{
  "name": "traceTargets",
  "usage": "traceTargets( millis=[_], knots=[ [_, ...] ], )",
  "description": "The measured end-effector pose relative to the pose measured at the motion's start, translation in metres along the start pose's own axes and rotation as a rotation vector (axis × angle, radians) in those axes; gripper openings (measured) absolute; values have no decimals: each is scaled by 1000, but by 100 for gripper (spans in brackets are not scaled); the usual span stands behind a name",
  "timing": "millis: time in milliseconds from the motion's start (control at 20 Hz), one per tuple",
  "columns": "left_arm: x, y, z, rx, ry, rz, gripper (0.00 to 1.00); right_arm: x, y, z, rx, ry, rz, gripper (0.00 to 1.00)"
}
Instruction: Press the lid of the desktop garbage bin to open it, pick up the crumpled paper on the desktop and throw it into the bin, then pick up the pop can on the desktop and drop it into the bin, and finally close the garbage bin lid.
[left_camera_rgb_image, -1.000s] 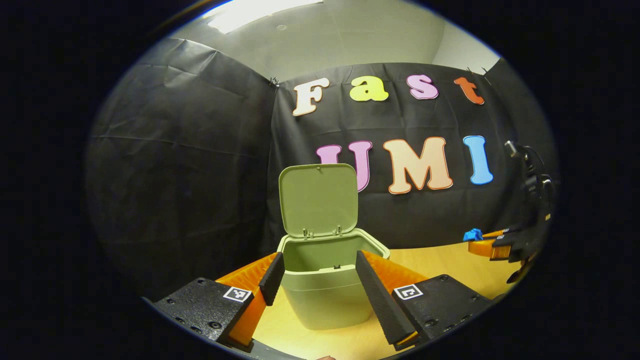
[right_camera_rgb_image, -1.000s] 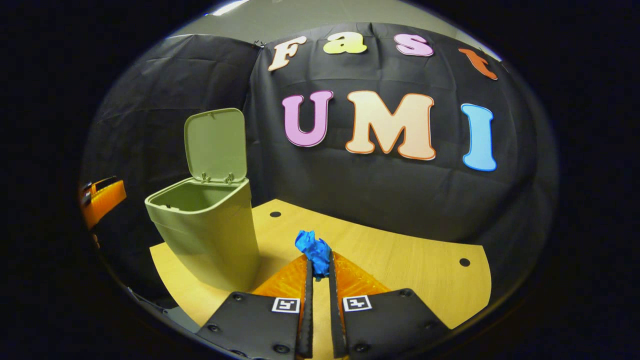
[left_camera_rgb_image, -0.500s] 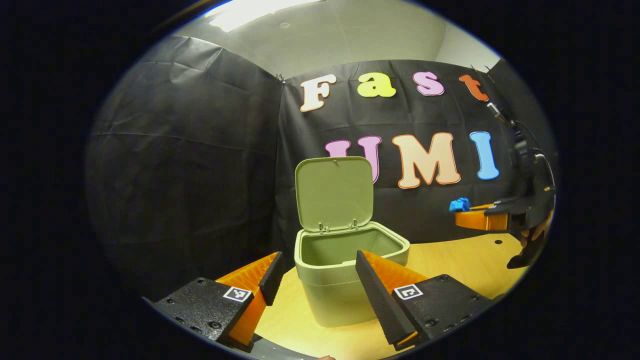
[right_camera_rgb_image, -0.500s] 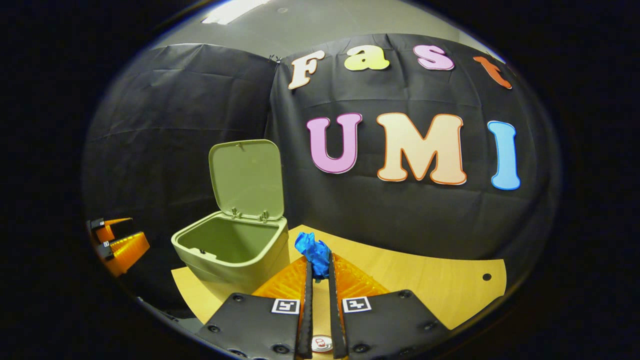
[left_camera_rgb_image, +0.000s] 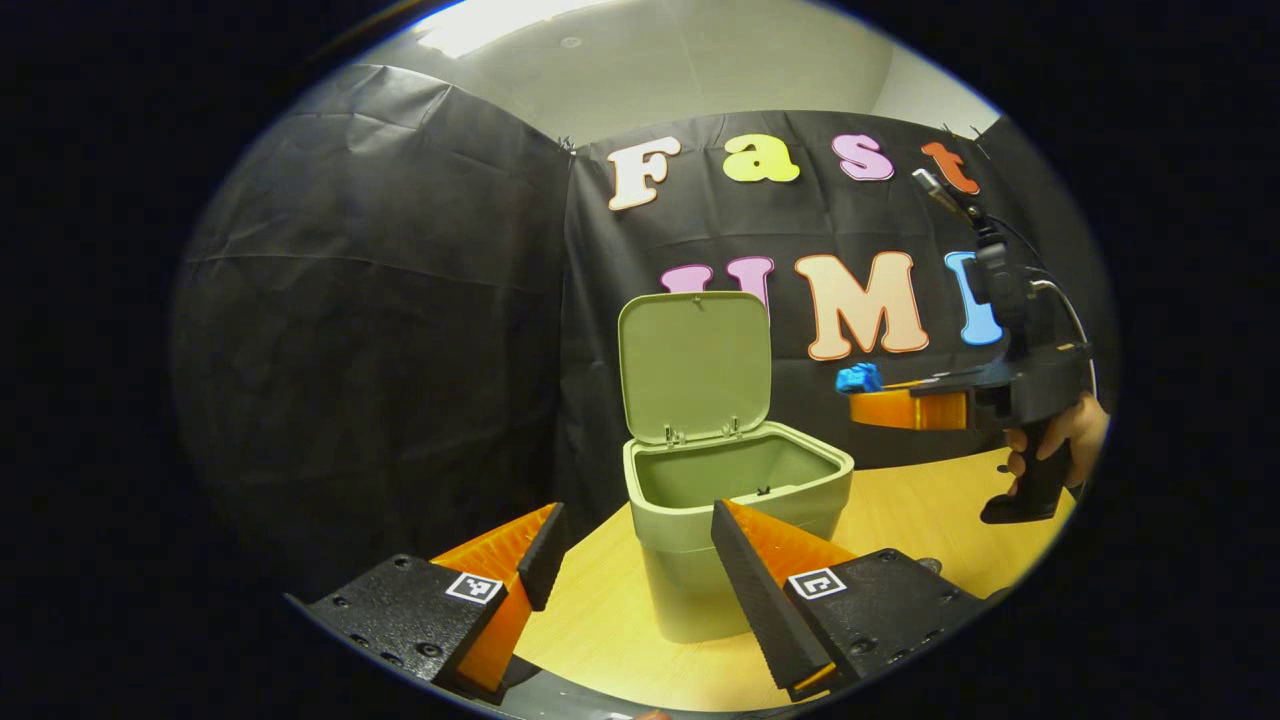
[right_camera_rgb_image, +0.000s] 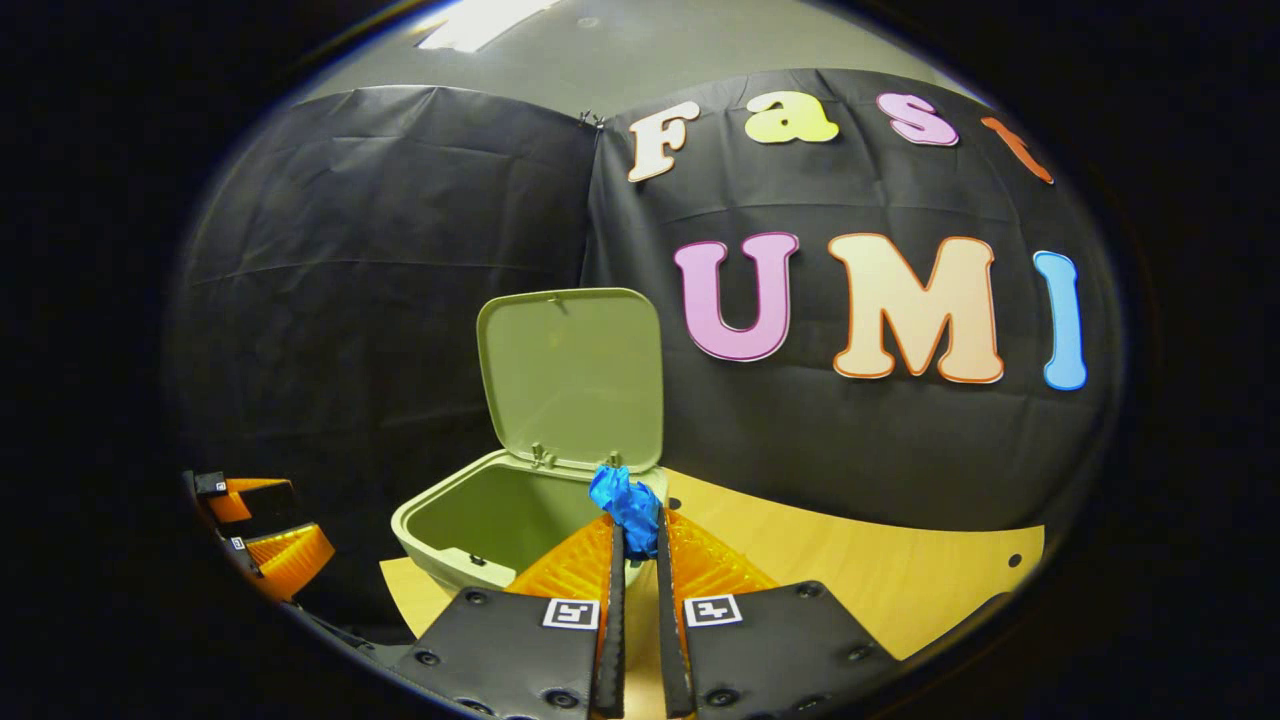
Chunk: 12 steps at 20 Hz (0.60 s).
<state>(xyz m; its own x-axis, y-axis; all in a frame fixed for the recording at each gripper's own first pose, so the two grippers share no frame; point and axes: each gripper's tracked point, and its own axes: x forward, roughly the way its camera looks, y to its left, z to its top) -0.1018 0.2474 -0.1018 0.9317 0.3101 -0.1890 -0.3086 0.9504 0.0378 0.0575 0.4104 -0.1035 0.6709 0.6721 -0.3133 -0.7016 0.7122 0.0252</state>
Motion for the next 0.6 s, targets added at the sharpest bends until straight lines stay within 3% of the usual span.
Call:
traceTargets(
  millis=[200, 300, 400, 450, 600],
  knots=[
    [-1, 3, -8, 18, 12, -10, 88, 21, 27, -5, -20, 24, 36, 16],
    [0, 2, -11, 11, 18, -17, 88, 29, 37, -10, -34, 41, 51, 24],
    [1, 0, -13, 5, 24, -22, 88, 34, 41, -12, -53, 45, 51, 20],
    [2, -2, -12, 2, 26, -25, 88, 38, 44, -13, -57, 50, 54, 32],
    [4, -9, -12, 0, 23, -39, 88, 33, 39, -9, -76, 25, 38, 87]
  ],
)
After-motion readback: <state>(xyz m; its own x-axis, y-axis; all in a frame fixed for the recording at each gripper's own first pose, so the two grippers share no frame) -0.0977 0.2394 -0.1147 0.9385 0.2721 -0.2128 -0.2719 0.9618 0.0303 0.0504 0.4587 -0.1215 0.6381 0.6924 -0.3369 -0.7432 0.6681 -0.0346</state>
